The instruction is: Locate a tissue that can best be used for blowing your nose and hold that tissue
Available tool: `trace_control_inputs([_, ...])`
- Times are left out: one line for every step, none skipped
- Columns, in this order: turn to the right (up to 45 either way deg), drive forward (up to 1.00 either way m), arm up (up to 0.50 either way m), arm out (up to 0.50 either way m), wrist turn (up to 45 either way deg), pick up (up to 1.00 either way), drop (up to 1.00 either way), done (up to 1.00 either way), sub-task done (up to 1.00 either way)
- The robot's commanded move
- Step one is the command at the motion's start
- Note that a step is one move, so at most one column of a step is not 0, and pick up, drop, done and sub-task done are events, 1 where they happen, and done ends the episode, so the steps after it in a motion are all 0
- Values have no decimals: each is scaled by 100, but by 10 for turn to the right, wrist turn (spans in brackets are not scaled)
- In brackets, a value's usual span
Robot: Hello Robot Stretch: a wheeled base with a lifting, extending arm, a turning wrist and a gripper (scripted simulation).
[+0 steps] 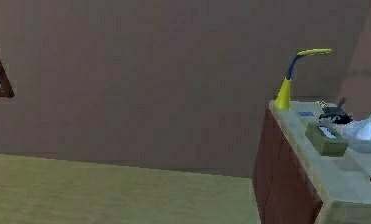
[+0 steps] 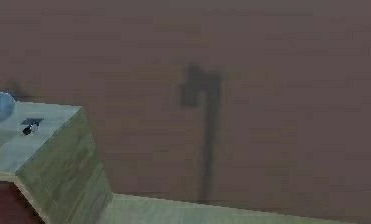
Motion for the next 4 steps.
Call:
trace_control_inputs([0,15,0,0,0,0,0,0,0])
trace_control_inputs([-420,0,0,0,0,0,0,0,0])
trace_control_inputs([450,0,0,0,0,0,0,0,0])
trace_control_inputs([30,0,0,0,0,0,0,0,0])
